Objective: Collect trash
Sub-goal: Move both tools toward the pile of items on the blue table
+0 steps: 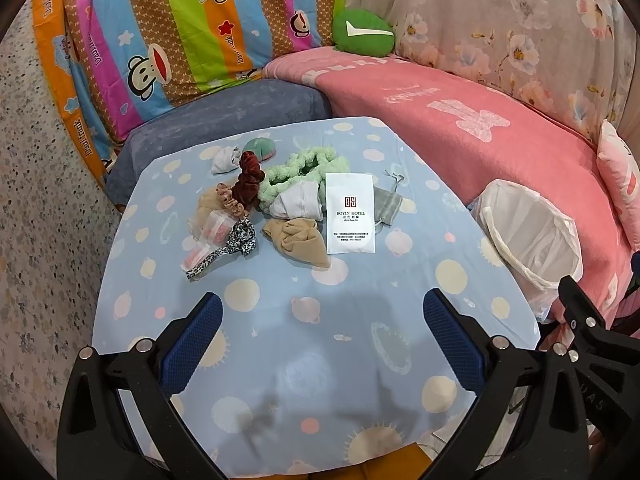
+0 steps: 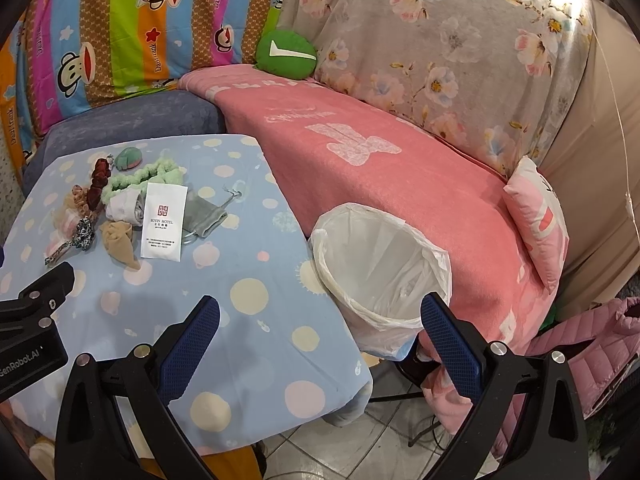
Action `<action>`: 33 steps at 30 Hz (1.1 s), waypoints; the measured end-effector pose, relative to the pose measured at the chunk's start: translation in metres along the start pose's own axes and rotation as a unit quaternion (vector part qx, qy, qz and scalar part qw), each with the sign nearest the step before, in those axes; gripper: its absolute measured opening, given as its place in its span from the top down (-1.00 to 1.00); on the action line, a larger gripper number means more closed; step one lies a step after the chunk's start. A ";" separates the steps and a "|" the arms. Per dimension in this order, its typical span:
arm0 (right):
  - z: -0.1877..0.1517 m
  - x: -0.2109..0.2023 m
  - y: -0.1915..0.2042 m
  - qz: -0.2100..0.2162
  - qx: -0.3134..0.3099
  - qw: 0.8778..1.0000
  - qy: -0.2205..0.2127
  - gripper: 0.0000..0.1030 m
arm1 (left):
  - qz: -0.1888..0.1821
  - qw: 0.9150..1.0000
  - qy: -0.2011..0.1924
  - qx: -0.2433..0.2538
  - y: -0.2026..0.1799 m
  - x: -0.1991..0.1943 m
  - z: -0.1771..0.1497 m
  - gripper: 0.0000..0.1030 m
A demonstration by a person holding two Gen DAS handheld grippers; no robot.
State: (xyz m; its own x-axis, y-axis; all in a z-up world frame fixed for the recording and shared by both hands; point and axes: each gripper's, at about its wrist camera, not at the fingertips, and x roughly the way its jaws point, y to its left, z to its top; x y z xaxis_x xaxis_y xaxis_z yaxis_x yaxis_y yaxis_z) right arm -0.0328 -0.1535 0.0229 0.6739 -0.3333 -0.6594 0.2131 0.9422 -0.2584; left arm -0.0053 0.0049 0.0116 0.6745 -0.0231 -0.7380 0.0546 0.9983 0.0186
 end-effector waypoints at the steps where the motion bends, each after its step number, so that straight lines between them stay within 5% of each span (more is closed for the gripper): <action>1: 0.000 0.000 0.000 0.000 0.000 1.000 0.000 -0.87 | 0.000 1.000 0.000 0.000 0.000 0.000 0.000 -0.86; 33: 0.007 0.019 -0.007 -0.011 0.019 1.000 0.005 -0.87 | -0.017 1.000 -0.014 0.019 -0.011 0.013 0.014 -0.86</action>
State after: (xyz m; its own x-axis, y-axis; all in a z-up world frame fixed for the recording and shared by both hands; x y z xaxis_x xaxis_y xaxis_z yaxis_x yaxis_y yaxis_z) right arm -0.0165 -0.1665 0.0170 0.6613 -0.3539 -0.6614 0.2548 0.9352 -0.2458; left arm 0.0136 -0.0072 0.0114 0.6919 -0.0584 -0.7196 0.1046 0.9943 0.0199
